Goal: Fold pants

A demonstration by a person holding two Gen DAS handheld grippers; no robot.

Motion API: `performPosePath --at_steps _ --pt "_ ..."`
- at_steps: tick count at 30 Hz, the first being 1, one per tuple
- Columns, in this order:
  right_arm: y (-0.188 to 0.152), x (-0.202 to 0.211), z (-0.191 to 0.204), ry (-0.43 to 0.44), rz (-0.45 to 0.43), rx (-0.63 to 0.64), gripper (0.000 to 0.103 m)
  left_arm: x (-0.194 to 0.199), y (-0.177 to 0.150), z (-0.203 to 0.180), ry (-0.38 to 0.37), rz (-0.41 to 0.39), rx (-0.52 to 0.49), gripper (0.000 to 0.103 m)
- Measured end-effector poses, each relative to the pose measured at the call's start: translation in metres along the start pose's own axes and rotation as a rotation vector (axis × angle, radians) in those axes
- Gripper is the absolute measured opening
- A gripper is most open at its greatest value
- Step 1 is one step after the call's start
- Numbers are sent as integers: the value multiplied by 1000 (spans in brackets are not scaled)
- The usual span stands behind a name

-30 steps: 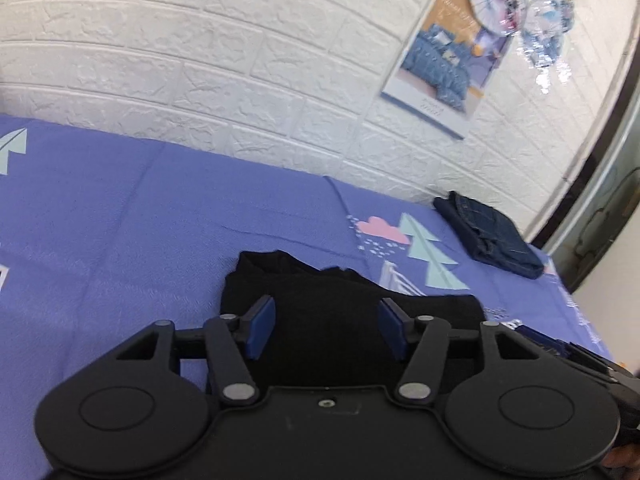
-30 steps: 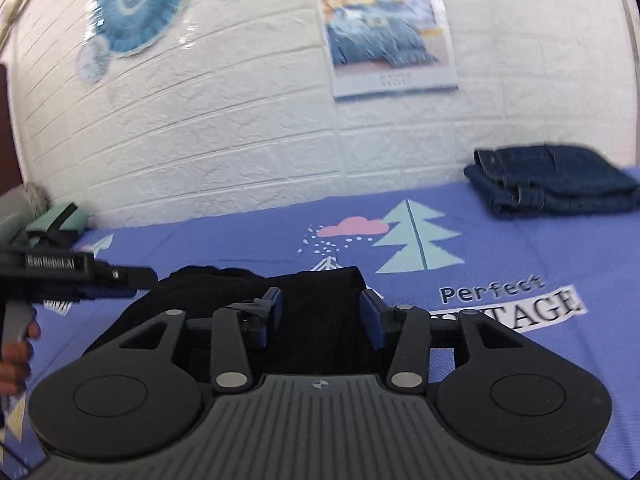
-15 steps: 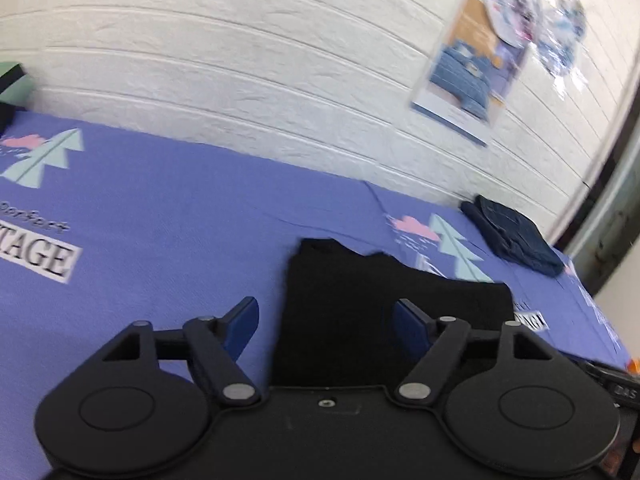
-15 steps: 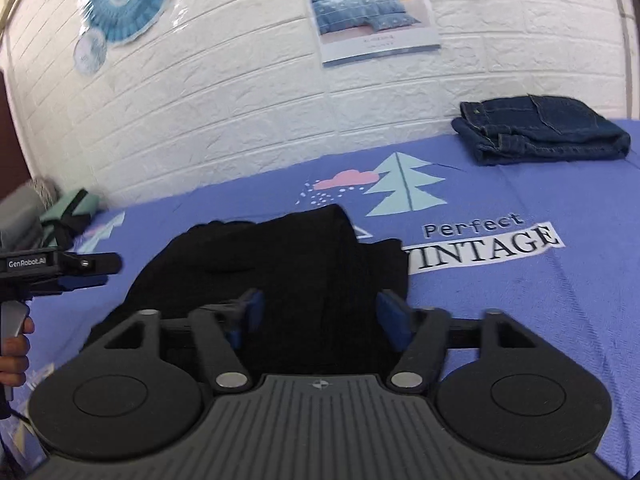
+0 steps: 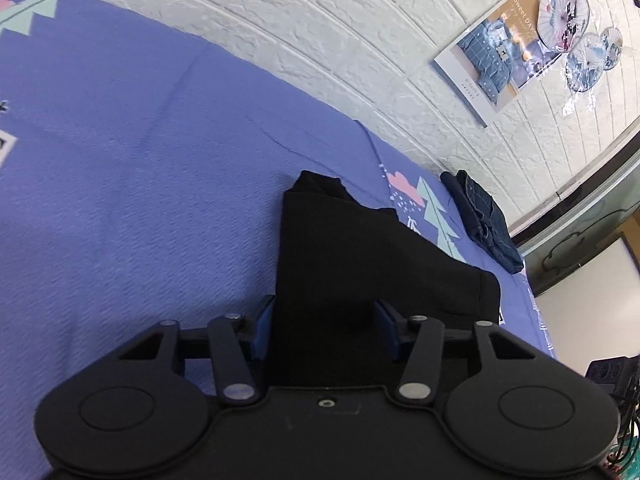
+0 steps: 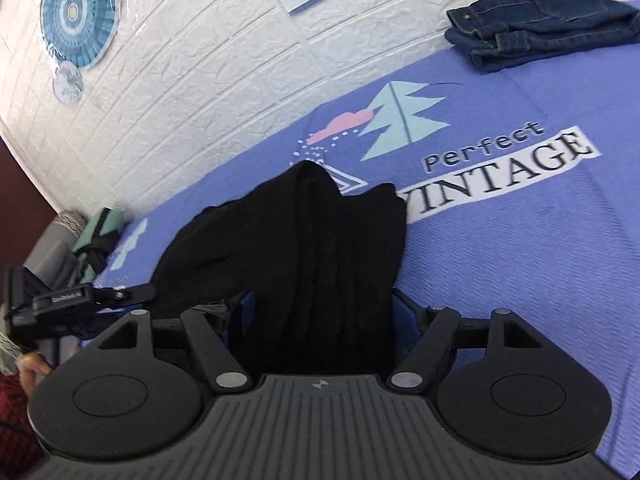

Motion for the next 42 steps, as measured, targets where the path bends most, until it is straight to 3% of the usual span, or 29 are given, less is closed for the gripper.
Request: performPosePath --at_steps 5,6,7,10,12,18,23,34,42 --pt "-2 -18 9 -18 -45 10 103 -18 4 -6 -6 -7 12 18" --pt "-2 -20 12 -31 -44 11 89 -19 5 -10 14 -6 7 16" --pt "-1 -20 14 -32 -38 2 69 -19 6 -16 45 -7 -5 0" --pt "7 -12 26 -32 -68 40 48 -14 6 -36 90 -42 -74 0" --pt "15 -3 30 -12 -101 49 45 -6 7 -54 81 -77 -135 0" --pt "55 25 26 15 -200 100 42 -5 20 -123 -11 -132 -231 0" --pt "103 54 -9 3 -289 103 42 -39 37 -186 -78 -161 -273 0" --pt "231 71 -115 -111 -384 172 42 -193 81 -309 -187 -174 -283 0" --pt "291 35 -192 -169 -363 195 42 -305 94 -335 -193 -156 -245 0"
Point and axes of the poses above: each gripper's, at about its wrist camera, not at the fingertips, and x roughly against the way its jaws point, z to its left, y to its top, the point moved 1 cm from there along -x, roughly the way its jaws point, and after that the axes turned 7 degrees about -z, right-handed, at the moved point
